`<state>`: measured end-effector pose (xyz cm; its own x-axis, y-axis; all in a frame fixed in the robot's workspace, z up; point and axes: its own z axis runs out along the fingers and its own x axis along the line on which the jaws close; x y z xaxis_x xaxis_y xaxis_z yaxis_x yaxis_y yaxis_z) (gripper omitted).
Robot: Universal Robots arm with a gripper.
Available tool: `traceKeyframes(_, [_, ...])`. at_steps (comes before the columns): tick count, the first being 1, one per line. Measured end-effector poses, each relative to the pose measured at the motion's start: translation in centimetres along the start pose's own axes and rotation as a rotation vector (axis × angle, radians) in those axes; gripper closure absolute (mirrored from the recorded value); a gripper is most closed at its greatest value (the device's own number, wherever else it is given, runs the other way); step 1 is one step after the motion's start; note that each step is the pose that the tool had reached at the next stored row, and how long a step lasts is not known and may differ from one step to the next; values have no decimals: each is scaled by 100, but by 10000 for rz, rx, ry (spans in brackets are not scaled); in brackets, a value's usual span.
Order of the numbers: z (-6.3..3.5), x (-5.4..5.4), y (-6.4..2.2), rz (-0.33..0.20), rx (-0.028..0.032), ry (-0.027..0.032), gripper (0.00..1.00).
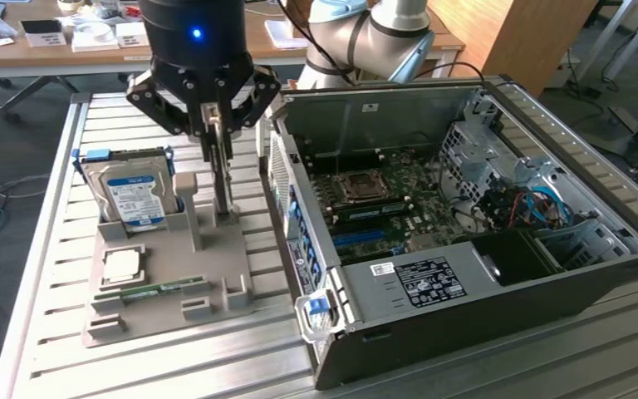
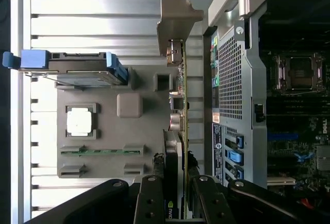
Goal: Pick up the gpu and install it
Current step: 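Pick up the gpu and move the gpu toward the slot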
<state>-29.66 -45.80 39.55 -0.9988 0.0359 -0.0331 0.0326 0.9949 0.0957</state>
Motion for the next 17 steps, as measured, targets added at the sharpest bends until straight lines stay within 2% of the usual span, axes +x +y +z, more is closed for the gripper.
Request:
traceKeyframes(9, [-116,-9,11,-1,1,1,73])
traceKeyframes(17, [-127,-13,12,0,2,9,73])
